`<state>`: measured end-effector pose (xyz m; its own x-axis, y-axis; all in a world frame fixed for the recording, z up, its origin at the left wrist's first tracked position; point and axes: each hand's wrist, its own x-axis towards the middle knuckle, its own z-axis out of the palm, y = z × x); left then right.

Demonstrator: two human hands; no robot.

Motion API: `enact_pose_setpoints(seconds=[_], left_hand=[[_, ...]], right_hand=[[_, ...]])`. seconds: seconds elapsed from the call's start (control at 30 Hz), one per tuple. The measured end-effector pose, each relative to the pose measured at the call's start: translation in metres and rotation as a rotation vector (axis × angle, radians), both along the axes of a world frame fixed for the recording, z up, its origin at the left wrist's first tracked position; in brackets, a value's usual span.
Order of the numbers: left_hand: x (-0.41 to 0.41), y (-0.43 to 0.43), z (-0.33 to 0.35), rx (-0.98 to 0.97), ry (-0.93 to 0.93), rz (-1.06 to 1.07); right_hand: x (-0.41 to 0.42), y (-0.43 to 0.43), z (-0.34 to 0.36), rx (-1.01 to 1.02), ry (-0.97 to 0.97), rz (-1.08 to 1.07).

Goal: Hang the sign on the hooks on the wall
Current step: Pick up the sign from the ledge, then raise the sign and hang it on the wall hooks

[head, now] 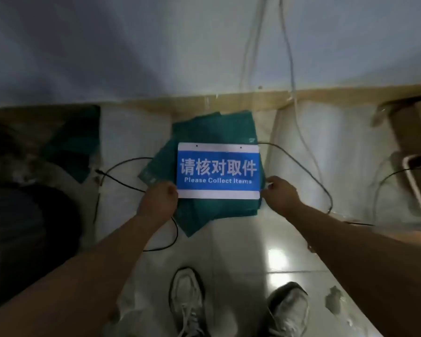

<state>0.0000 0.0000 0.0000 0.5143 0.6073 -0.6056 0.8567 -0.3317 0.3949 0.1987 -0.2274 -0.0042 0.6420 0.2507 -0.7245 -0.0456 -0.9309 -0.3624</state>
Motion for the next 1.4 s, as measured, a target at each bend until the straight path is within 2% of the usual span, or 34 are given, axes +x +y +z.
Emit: enact_pose_setpoints(seconds=[0.17,0.23,0.3,0.43,0.63,0.77,0.9,1.13,1.33,1.4], left_hand=[[0.009,0.0,-0.13,-0.055,-0.126,0.226],[0.013,-0.009,-0.156,-0.043,-0.232,0.316],[0.019,-0.02,-0.168,-0.02,-0.329,0.434],[0.026,-0.022,-0.164,-0.058,-0.42,0.775],[0.021,-0.017,-0.095,-0.194,-0.452,0.905],[0.021,-0.019,0.014,-0.172,-0.478,0.873],[0.031,-0.015,0.157,-0.124,-0.538,0.831],[0.073,0.011,0.445,-0.106,-0.735,0.834],[0.102,0.027,0.709,-0.064,-1.023,0.741],[0.109,0.029,0.77,-0.057,-1.096,0.72]], right_hand=[[0.004,0.018,-0.132,-0.017,-0.118,-0.231],[-0.004,0.025,-0.159,-0.089,-0.23,-0.231],[-0.013,0.033,-0.173,-0.07,-0.294,-0.308],[-0.018,0.038,-0.18,0.06,-0.284,-0.487],[-0.007,0.03,-0.103,0.183,-0.241,-0.525],[-0.002,0.024,0.002,0.224,-0.243,-0.522],[0.01,0.032,0.148,0.287,-0.257,-0.534],[0.055,0.053,0.453,0.478,-0.363,-0.485],[0.082,0.067,0.731,0.72,-0.545,-0.469],[0.086,0.068,0.793,0.787,-0.593,-0.471]])
